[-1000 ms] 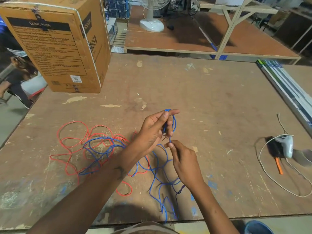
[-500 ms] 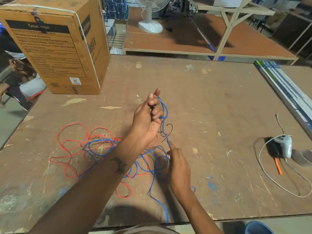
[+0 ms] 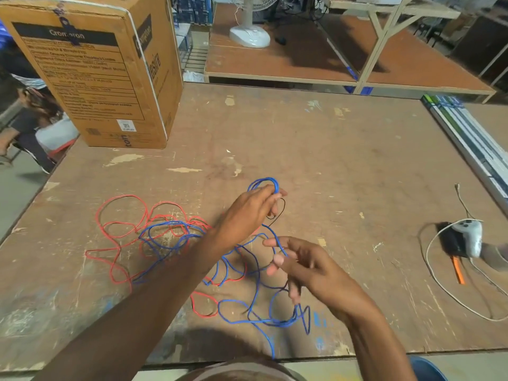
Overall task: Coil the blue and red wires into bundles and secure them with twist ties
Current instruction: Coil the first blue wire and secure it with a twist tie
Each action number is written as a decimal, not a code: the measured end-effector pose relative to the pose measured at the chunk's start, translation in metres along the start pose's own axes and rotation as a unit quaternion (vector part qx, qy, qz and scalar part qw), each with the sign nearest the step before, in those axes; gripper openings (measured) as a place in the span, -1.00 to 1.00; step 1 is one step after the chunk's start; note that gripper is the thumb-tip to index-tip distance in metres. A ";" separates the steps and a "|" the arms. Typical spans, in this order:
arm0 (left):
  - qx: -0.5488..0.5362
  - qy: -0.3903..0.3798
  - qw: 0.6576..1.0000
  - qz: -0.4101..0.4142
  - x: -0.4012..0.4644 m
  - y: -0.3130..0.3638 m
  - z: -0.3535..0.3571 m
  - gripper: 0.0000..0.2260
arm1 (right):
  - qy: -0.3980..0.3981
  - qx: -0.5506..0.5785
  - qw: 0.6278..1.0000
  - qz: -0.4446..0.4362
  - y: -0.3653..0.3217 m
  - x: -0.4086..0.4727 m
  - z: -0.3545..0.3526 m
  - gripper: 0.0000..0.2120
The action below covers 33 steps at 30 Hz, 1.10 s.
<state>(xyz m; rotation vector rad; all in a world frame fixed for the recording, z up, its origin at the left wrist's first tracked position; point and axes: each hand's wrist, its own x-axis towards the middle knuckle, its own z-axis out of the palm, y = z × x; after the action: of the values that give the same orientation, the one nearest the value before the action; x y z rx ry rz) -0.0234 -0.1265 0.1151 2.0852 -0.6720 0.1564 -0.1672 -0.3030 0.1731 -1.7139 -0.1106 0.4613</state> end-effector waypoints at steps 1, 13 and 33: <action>0.022 -0.009 1.000 0.008 -0.002 -0.002 -0.001 -0.78 | -0.034 0.040 0.999 0.006 -0.003 -0.004 -0.005 -0.72; 0.046 -0.207 0.977 -0.001 -0.032 0.026 -0.028 -0.68 | 0.322 -0.129 0.927 -0.143 0.000 0.017 -0.048 -0.81; -0.440 0.013 0.891 -0.113 -0.021 0.064 -0.002 -0.67 | 0.240 -0.367 0.894 -0.092 0.083 0.064 0.025 -0.56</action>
<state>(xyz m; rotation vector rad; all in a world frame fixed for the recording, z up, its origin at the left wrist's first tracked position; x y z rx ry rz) -0.0735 -0.1445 0.1557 1.2556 -0.3655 -0.2234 -0.1326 -0.2760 0.0747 -2.4823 -0.0906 -0.1972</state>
